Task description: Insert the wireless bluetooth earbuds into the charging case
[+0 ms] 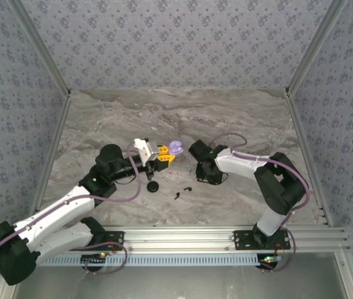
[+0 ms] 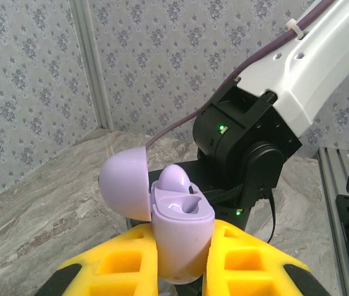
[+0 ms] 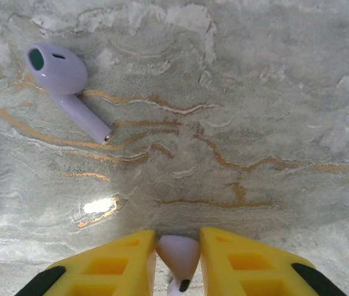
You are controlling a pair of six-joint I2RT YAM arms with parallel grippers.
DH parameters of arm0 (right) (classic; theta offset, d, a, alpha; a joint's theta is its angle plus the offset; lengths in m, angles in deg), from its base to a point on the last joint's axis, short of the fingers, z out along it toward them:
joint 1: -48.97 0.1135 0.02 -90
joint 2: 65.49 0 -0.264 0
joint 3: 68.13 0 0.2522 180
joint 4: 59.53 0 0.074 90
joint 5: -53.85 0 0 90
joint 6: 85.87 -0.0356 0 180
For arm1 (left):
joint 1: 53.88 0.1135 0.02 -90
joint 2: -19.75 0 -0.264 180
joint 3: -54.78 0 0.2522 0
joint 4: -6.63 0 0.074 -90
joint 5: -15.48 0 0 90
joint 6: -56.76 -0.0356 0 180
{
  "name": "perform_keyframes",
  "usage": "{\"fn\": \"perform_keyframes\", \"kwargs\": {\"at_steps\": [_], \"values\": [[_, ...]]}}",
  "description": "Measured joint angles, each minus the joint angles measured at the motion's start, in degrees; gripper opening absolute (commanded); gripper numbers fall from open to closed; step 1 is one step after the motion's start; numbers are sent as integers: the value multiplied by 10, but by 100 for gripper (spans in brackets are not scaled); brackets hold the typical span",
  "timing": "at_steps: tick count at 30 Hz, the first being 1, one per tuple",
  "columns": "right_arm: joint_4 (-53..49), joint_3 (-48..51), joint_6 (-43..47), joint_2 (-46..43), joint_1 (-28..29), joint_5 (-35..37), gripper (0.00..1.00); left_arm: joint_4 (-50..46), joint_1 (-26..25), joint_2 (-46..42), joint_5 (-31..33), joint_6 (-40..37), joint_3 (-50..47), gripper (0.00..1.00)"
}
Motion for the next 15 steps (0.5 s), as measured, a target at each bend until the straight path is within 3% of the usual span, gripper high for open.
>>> {"fn": "perform_keyframes", "kwargs": {"at_steps": [15], "values": [[-2,-3,36,-23,16,42,22,1,0,2,0,3,0,0]]}}
